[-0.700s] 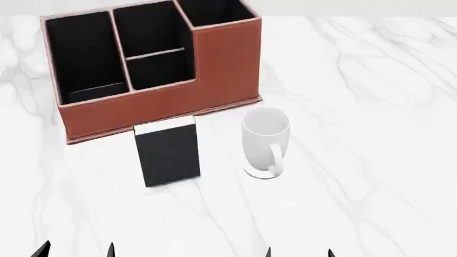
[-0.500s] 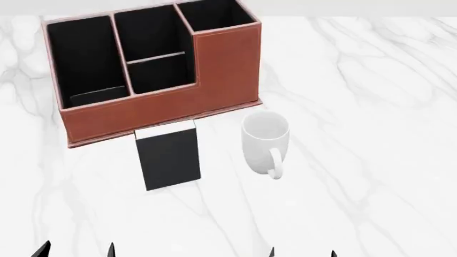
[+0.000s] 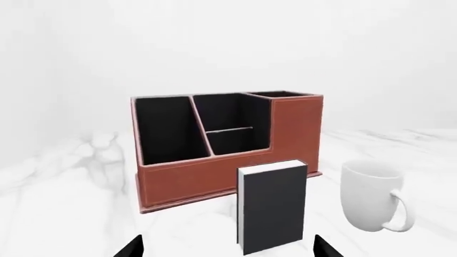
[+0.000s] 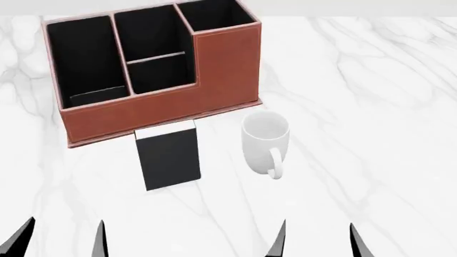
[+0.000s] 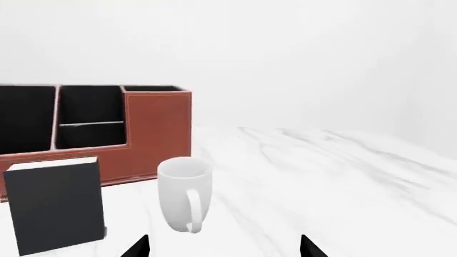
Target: Pick up the book and place it in the front compartment of the caddy.
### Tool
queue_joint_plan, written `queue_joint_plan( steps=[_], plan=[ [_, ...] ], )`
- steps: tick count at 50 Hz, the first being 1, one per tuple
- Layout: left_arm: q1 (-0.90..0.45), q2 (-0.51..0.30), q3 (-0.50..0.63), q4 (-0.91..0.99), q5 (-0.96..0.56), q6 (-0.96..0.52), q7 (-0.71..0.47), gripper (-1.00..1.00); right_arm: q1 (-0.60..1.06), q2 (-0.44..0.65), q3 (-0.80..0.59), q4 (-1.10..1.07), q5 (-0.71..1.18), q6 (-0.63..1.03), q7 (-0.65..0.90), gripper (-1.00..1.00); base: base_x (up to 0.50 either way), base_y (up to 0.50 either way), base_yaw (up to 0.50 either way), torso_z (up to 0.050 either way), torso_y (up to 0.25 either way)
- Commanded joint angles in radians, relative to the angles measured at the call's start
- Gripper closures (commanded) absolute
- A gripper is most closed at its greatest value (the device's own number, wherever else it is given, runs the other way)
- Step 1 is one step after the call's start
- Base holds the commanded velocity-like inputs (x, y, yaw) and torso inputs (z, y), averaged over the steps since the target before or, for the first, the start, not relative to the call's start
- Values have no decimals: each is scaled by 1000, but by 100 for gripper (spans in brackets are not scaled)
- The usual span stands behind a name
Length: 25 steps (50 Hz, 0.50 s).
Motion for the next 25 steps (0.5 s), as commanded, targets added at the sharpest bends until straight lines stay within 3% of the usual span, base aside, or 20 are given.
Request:
queue_joint_plan(
  steps=[1,12,25],
  plan=[
    [22,-33,18,272,-7,-119,-29,-100,10,33,-9,-333,4,188,28,-100,0,0,0,0,0],
    [22,-54,29,522,-22,-267,-55,-100,45,48,-11,-537,25,311,43,-100,0,0,0,0,0],
    [17,-68,41,558,-40,-288,-66,-100,65,51,-6,-542,30,331,76,-100,13,0,0,0,0]
  ],
)
